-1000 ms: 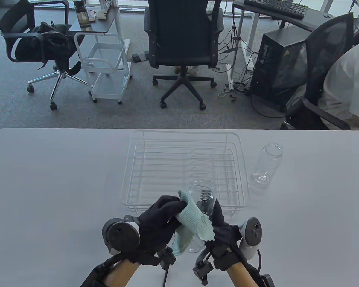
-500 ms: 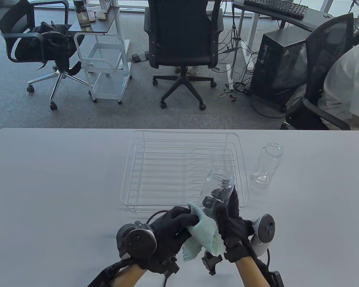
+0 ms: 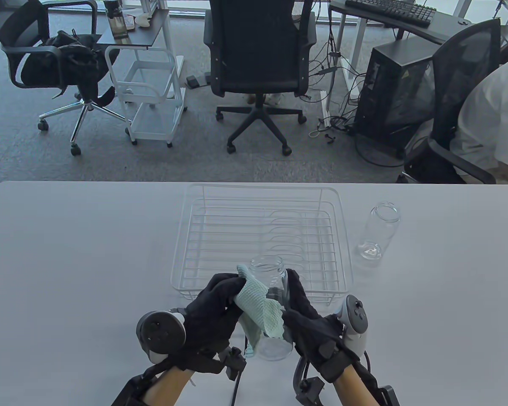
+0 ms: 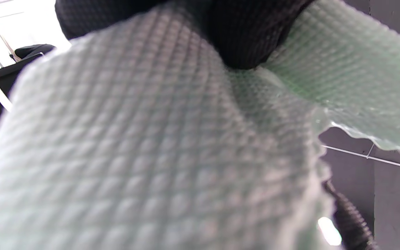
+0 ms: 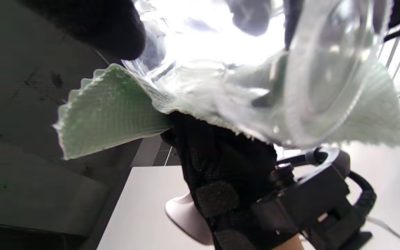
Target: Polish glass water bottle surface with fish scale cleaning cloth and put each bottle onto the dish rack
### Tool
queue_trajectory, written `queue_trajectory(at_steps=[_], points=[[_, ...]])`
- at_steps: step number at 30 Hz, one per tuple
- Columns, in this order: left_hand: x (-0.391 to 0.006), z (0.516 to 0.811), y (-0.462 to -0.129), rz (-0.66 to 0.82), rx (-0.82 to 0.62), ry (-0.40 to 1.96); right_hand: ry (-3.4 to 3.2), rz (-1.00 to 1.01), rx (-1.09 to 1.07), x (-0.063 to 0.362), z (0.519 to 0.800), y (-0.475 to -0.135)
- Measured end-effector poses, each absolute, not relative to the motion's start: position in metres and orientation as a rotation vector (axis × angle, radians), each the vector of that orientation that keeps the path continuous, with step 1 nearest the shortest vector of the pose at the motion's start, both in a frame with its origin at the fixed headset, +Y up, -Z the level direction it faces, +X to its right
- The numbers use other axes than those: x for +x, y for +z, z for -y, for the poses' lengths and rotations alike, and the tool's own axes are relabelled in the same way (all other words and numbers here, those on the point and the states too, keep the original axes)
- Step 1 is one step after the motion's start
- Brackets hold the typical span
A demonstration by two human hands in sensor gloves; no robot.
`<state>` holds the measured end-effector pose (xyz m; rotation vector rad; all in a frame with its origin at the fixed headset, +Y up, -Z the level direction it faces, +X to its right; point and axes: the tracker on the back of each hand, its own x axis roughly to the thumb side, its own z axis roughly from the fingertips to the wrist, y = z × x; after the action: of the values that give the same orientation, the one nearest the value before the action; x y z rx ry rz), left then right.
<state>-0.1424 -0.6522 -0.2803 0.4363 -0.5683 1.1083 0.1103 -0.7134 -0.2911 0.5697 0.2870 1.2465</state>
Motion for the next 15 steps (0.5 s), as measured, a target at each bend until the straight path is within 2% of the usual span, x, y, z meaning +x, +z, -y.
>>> queue_trajectory(at_steps=[6, 15], points=[[-0.132, 0.658, -0.277, 0.615, 0.418, 1.064, 1.373, -0.085, 0.562, 0.121, 0.704, -0.292], [-0.092, 0.667, -0.256, 0.791, 0.4, 0.783, 1.394, 0.189, 0.425, 0.145, 0.694, -0.293]])
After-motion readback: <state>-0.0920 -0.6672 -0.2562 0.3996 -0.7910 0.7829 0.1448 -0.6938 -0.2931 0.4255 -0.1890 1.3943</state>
